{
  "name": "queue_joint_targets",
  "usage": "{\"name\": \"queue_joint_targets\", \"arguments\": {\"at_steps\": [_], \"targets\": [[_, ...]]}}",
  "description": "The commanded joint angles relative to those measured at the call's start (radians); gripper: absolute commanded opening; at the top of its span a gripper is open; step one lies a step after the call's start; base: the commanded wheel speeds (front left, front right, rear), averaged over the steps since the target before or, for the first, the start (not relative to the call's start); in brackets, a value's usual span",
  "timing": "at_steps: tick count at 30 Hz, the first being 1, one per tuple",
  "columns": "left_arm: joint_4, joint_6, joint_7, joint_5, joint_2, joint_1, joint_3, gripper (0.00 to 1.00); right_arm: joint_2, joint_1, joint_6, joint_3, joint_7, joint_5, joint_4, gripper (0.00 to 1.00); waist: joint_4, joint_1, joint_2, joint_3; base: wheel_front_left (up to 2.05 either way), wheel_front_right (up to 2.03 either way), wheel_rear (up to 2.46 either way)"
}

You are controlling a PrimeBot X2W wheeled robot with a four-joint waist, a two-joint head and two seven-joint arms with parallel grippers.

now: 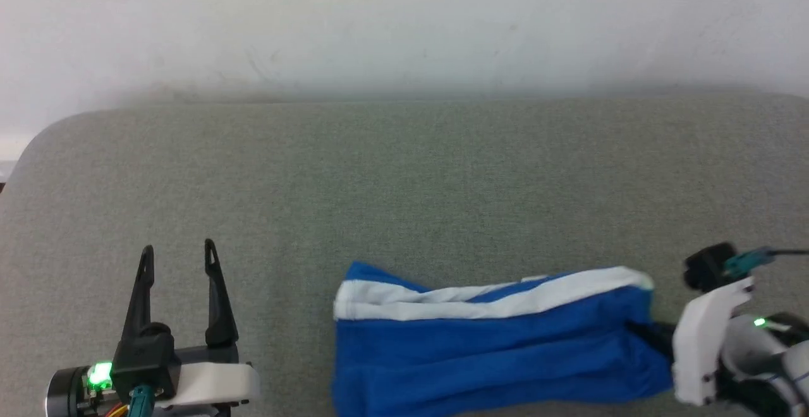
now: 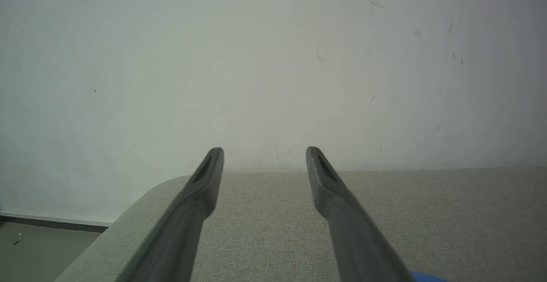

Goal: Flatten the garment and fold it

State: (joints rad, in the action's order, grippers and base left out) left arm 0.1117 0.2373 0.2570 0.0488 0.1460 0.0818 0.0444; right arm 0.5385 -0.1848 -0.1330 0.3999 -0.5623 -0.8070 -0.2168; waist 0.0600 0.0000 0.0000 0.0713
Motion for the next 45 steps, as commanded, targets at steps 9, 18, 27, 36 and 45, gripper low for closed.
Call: {"name": "queue_joint_targets", "arguments": {"at_steps": [9,18,27,36,45], "targets": [[0.006,-0.020,0.005,-0.041,-0.011,0.017,0.000,1.00,0.204,0.018,0.002,-0.135,-0.067,-0.011,0.005,0.00,-0.036,0.0000,0.0000,-0.010,0.00,0.00,0.00],[0.001,-0.017,0.005,-0.052,-0.003,0.010,0.011,1.00,0.291,0.057,0.002,-0.124,-0.128,-0.053,0.210,0.00,-0.045,0.0000,0.0000,-0.014,0.00,0.00,0.00],[0.002,-0.016,0.005,-0.045,-0.011,-0.012,0.025,1.00,0.230,0.003,0.002,0.027,-0.188,-0.048,0.503,0.00,-0.023,0.0000,0.0000,0.010,0.00,0.00,0.00],[-0.011,-0.014,0.005,-0.045,-0.020,-0.074,0.038,1.00,0.062,-0.195,0.002,0.297,-0.174,0.064,0.308,0.00,0.026,0.0000,0.0000,0.080,0.00,0.00,0.00],[-0.030,-0.010,0.005,-0.042,-0.020,-0.094,0.034,1.00,0.003,-0.266,0.002,0.488,-0.056,0.094,-0.011,0.22,0.036,0.0000,0.0000,0.080,0.00,0.00,0.00]]}}
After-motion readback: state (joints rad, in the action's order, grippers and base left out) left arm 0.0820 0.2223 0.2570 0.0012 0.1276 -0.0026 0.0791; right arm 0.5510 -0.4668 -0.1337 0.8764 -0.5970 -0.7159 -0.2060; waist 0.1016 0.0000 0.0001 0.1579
